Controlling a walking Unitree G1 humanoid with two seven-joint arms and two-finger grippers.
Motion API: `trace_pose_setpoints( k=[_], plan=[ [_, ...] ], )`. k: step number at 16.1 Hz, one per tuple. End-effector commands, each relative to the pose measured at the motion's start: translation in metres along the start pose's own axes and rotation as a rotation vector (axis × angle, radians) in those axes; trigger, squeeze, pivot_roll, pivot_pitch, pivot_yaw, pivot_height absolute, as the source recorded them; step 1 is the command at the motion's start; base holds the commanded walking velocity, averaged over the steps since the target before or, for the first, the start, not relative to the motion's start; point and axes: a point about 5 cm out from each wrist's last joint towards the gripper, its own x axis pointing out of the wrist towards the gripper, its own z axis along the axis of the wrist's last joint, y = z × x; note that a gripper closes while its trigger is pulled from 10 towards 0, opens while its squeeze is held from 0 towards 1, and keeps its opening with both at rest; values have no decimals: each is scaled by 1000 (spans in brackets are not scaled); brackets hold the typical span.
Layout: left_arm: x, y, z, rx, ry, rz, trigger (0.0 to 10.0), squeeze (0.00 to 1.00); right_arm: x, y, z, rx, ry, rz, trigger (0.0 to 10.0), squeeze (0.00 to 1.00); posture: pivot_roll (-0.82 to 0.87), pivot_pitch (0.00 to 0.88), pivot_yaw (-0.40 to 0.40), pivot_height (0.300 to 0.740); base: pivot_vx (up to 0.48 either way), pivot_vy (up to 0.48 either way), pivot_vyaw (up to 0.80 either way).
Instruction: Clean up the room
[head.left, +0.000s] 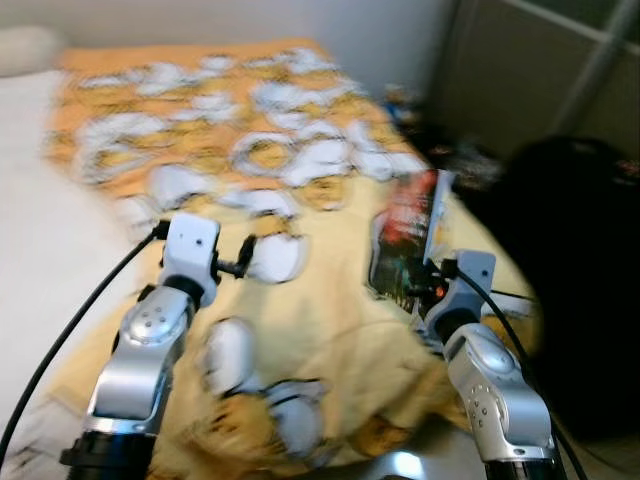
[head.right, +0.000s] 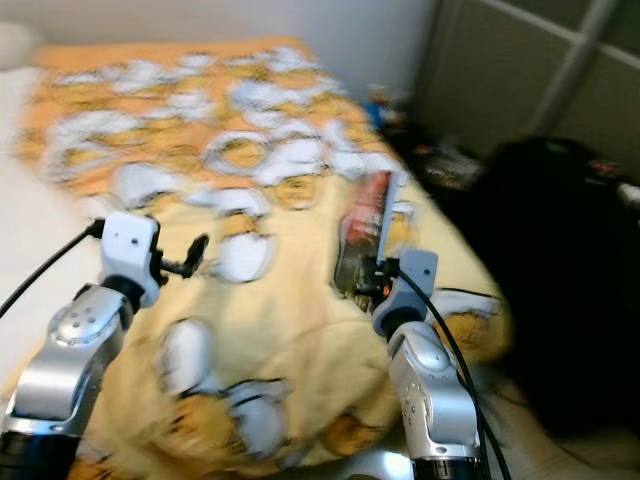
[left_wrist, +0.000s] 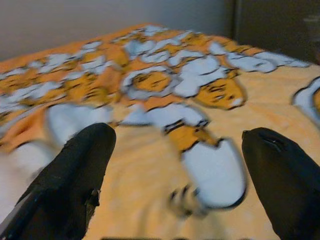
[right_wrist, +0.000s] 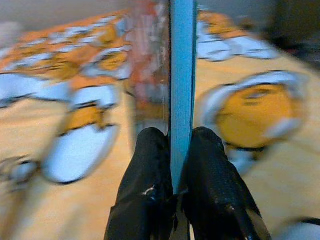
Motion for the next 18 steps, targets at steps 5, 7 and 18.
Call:
trace_pose_setpoints(
  k=[5,7,18],
  plan=[
    [1,-3,-1,0,5,-1,10000,0,0,-7,12,24,-60,-47,10000,0,11,0,-5,740,0,384,160],
    [1,-4,-1,2,4,-4,10000,0,1,-9,13,48,-72,-84,10000,0,13,0,-9,740,0,388,0],
    [3,-1,-1,22,4,8,10000,0,3,-9,12,41,-76,-107,10000,0,17,0,-4,740,0,381,0]
  ],
)
